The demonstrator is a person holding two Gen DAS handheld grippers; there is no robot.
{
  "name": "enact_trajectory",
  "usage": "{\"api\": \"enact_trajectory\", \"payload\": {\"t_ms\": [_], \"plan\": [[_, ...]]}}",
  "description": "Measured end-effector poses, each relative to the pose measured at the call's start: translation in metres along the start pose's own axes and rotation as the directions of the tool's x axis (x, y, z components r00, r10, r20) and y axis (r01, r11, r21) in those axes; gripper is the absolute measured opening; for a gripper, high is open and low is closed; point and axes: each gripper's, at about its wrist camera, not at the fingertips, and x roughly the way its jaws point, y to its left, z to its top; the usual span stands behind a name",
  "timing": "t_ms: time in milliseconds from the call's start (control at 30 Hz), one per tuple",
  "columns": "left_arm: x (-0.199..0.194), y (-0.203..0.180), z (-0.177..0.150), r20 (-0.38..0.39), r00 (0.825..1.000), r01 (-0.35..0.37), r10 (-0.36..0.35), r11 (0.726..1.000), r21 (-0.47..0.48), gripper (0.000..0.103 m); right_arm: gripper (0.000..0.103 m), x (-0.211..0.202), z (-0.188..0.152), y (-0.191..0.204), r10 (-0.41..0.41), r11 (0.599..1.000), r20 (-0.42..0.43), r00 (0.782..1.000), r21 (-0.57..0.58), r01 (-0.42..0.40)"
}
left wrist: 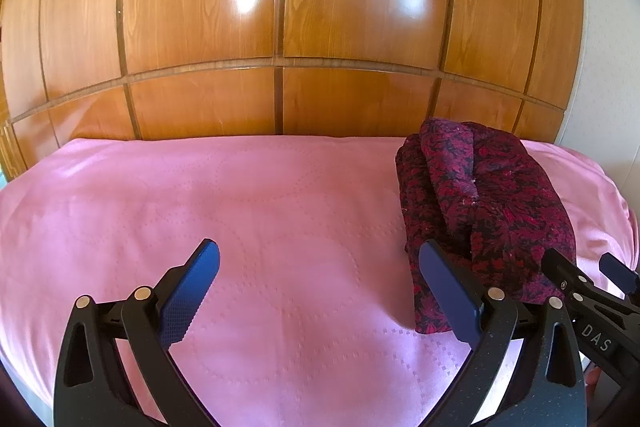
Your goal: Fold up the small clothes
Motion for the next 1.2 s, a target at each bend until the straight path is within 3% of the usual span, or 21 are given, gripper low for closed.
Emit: {"api": "enact_trajectory", "payload": {"t_ms": [767, 1033, 1200], "plan": [[-0.005, -0.001, -0.002, 0.001, 1.000, 0.002, -0.002, 1.000, -0.002, 0.099, 0.101, 0.003, 0.000, -0.002, 0.015, 1.000, -0.011, 1.000, -0.001, -0.015], [0.005, 0.004, -0.003, -0.038, 0.999, 0.005, -0.006, 1.000, -0.025, 0.099, 0.101, 0.004, 0.000, -0.002, 0.038, 0.999, -0.017, 0.999, 0.010, -0.038], [0.014, 0.009, -0.008, -0.056, 0.998, -0.025, 0.023, 0.999, -0.026, 0.099, 0.101, 0.002, 0.015, -0.022, 0.069, 0.997, 0.027, 0.997, 0.040, -0.070]]}}
